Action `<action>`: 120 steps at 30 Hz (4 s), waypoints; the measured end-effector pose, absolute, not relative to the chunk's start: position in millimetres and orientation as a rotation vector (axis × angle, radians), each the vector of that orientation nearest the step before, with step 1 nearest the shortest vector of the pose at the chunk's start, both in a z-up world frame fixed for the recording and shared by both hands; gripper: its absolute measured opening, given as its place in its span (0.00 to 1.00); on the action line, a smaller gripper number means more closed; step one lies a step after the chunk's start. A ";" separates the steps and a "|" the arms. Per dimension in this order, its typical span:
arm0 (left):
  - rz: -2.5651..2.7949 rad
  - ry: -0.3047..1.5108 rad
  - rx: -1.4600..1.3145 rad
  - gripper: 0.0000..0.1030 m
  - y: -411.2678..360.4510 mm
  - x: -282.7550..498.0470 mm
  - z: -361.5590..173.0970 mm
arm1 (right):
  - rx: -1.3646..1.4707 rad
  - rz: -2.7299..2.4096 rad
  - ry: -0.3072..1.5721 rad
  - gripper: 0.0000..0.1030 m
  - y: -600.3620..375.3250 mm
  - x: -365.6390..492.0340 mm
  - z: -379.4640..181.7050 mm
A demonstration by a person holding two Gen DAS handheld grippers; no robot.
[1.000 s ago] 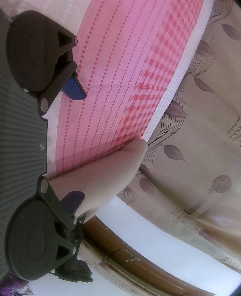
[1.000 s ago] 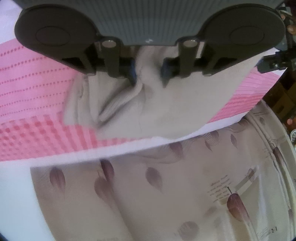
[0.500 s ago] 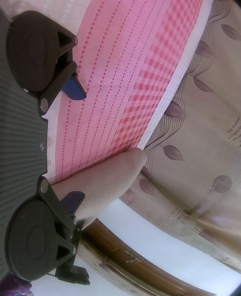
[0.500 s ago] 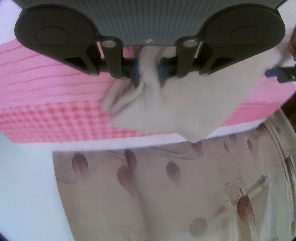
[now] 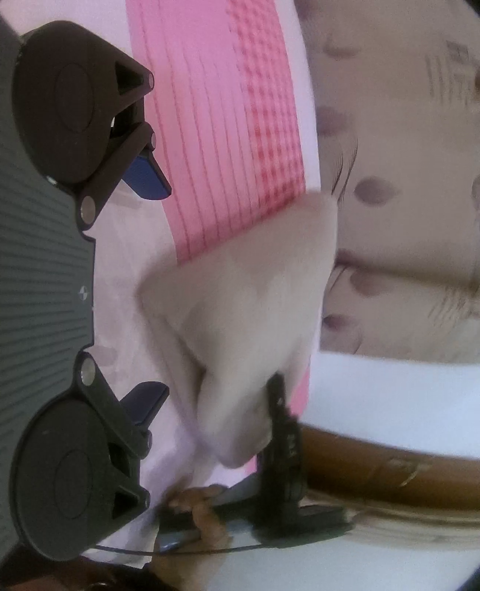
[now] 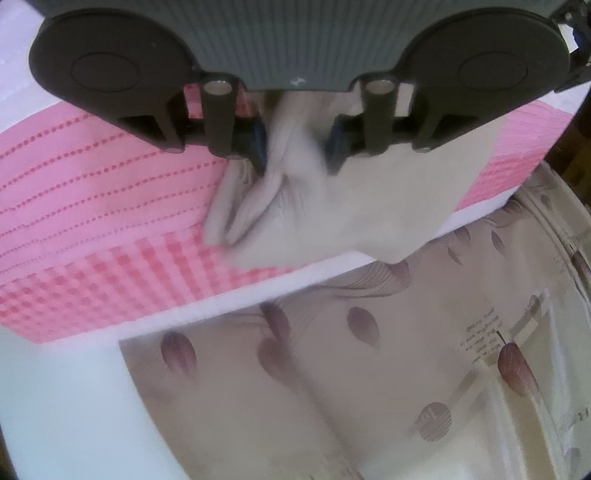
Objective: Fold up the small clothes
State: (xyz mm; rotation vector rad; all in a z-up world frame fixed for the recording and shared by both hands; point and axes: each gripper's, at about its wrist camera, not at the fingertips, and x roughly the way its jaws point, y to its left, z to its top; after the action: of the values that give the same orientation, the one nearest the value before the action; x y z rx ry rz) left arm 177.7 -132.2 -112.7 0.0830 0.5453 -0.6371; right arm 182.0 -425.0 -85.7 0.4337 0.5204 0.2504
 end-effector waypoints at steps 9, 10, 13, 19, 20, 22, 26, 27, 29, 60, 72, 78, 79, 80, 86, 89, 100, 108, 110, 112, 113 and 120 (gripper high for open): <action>-0.254 0.595 0.141 1.00 -166.3 213.2 -117.3 | 0.390 0.223 0.552 0.62 -418.9 184.2 -88.6; -0.228 0.591 0.143 1.00 -158.8 209.5 -116.9 | 0.385 0.228 0.555 0.63 -418.7 184.9 -88.9; -0.200 0.607 0.089 1.00 -128.2 200.6 -118.8 | 0.361 0.230 0.560 0.70 -415.8 186.7 -89.1; -0.239 0.622 0.070 1.00 -118.9 194.3 -111.9 | 0.423 0.258 0.589 0.80 -426.4 189.0 -90.4; -0.250 0.608 0.067 1.00 -117.4 185.4 -108.4 | 0.453 0.257 0.583 0.80 -431.4 186.9 -89.9; -0.287 0.549 0.030 1.00 -104.6 162.8 -96.0 | 0.518 0.250 0.521 0.80 -444.9 173.3 -84.9; -0.359 0.418 -0.096 1.00 -89.1 156.2 -68.8 | 0.510 0.237 0.342 0.80 -453.6 142.8 -59.2; -0.405 0.421 -0.105 1.00 -93.0 165.1 -63.2 | 0.479 0.259 0.331 0.80 -447.9 143.0 -51.8; -0.467 0.419 -0.117 0.98 -105.2 178.3 -61.2 | 0.413 0.319 0.339 0.78 -429.9 150.6 -41.1; -0.463 0.500 -0.131 1.00 -127.9 232.9 -117.0 | 0.173 0.207 0.584 0.50 -376.9 276.9 -61.0; -0.425 0.487 -0.080 1.00 -132.5 229.3 -116.5 | 0.188 0.042 0.470 0.91 -374.6 159.8 -74.2; -0.406 0.480 -0.056 1.00 -135.1 227.7 -115.8 | 0.154 0.019 0.554 1.00 -368.7 162.6 -90.6; -0.402 0.480 -0.051 1.00 -135.7 227.6 -115.6 | 0.156 0.020 0.561 1.00 -368.4 164.6 -92.0; -0.400 0.478 -0.048 1.00 -135.8 227.2 -115.5 | 0.160 0.025 0.565 1.00 -368.3 165.2 -92.8; -0.392 0.477 -0.035 1.00 -137.3 226.2 -115.2 | 0.206 0.046 0.597 1.00 -373.4 170.9 -96.3; -0.396 0.491 -0.033 1.00 -138.2 228.2 -115.6 | 0.224 0.052 0.602 1.00 -375.0 170.4 -95.7; -0.482 0.510 0.078 1.00 -139.8 243.7 -95.8 | 0.327 0.118 0.609 1.00 -393.8 168.8 -94.4; -0.559 0.525 0.138 1.00 -147.9 265.5 -89.3 | 0.413 0.196 0.680 1.00 -414.2 180.7 -87.4; -0.587 0.546 0.130 1.00 -148.5 273.1 -89.5 | 0.437 0.236 0.689 1.00 -420.3 183.6 -87.1; -0.614 0.564 0.122 1.00 -149.1 279.9 -90.2 | 0.485 0.288 0.684 1.00 -429.4 187.7 -88.8; -0.628 0.573 0.124 1.00 -150.0 283.3 -90.8 | 0.517 0.306 0.679 1.00 -434.8 190.7 -90.9; -0.765 0.715 -0.017 1.00 -140.7 323.4 -101.5 | 0.514 0.402 0.705 1.00 -442.3 221.8 -89.3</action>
State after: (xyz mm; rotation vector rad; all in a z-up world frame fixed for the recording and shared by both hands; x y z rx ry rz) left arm 323.4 -140.7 -101.5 -0.0168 0.7151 -0.7653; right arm 221.8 -442.3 -89.3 0.5135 0.7051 0.4018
